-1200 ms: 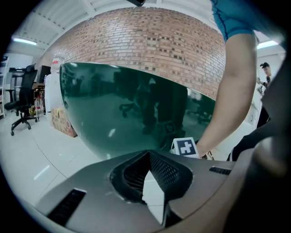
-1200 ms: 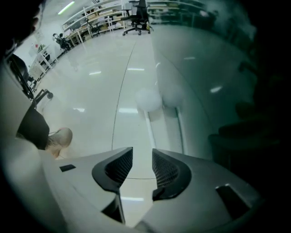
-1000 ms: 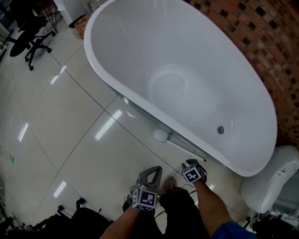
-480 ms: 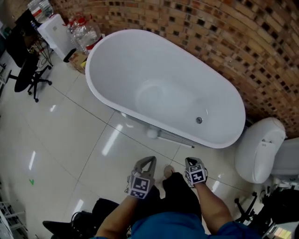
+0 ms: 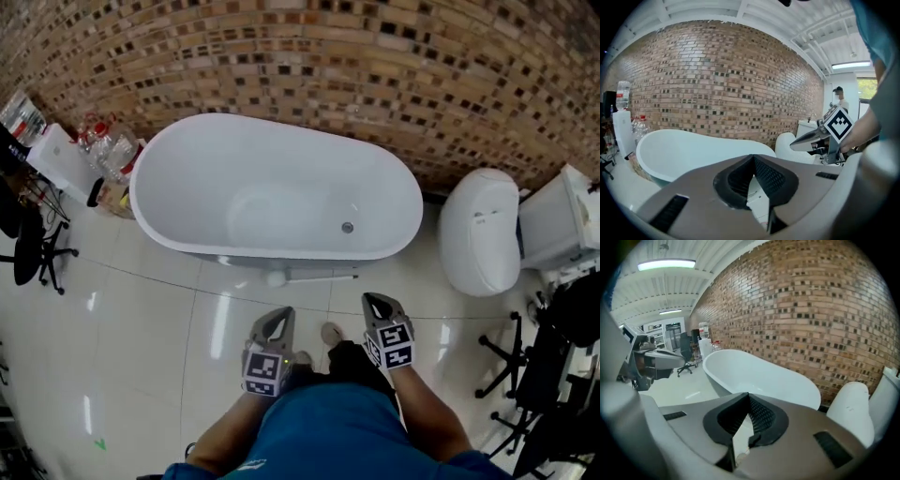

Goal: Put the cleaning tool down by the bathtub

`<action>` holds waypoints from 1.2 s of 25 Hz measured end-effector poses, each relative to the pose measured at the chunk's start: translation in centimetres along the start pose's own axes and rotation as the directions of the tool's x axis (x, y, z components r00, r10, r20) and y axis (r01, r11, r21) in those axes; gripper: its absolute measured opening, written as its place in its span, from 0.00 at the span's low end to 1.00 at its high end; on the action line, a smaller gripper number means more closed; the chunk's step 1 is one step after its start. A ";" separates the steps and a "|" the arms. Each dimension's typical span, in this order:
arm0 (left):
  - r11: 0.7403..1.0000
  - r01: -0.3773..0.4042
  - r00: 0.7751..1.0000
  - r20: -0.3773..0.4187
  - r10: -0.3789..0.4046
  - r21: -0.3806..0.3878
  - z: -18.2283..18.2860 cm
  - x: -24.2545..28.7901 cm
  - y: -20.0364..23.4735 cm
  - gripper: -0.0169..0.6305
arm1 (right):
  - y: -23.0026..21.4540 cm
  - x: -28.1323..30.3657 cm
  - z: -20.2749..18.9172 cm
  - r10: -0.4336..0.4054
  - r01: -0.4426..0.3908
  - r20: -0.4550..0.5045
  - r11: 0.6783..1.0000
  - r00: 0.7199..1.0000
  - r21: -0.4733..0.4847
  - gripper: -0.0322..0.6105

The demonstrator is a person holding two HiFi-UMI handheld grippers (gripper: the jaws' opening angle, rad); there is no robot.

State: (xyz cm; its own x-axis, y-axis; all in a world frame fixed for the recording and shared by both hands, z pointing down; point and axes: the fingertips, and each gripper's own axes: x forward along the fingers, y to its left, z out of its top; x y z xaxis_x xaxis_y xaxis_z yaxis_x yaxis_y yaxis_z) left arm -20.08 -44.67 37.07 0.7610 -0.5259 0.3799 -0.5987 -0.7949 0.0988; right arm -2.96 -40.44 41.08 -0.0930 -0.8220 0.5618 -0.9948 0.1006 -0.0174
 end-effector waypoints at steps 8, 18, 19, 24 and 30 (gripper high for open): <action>0.996 0.066 0.990 0.119 -0.073 0.064 6.4 -3.8 -6.2 0.03 | -0.5 -12.3 3.8 -0.165 0.156 0.198 0.986 0.966 0.061 0.05; 0.993 -0.029 0.993 0.118 0.016 0.111 7.3 -4.4 -12.4 0.03 | -5.1 -19.3 2.2 -0.213 0.180 0.282 0.974 0.935 0.140 0.05; 0.993 -0.036 0.992 0.121 0.023 0.110 7.3 -4.4 -12.6 0.03 | -5.5 -19.3 2.2 -0.212 0.179 0.288 0.974 0.934 0.137 0.05; 0.996 -0.012 0.994 0.109 0.002 0.090 6.2 -4.3 -13.7 0.03 | -5.7 -19.9 1.5 -0.243 0.207 0.283 0.967 0.928 0.150 0.06; 0.991 0.043 0.988 0.142 -0.062 0.128 7.5 -3.9 -14.3 0.03 | -5.2 -21.0 1.7 -0.297 0.259 0.289 0.952 0.910 0.162 0.06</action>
State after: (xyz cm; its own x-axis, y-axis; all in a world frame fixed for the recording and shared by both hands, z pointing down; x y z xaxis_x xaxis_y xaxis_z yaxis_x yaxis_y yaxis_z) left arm -12.58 -33.53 27.30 0.8243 -0.5137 0.2382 -0.5282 -0.8491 -0.0033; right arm 4.14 -24.63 27.97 0.1983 -0.9401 0.2773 -0.9782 -0.2077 -0.0047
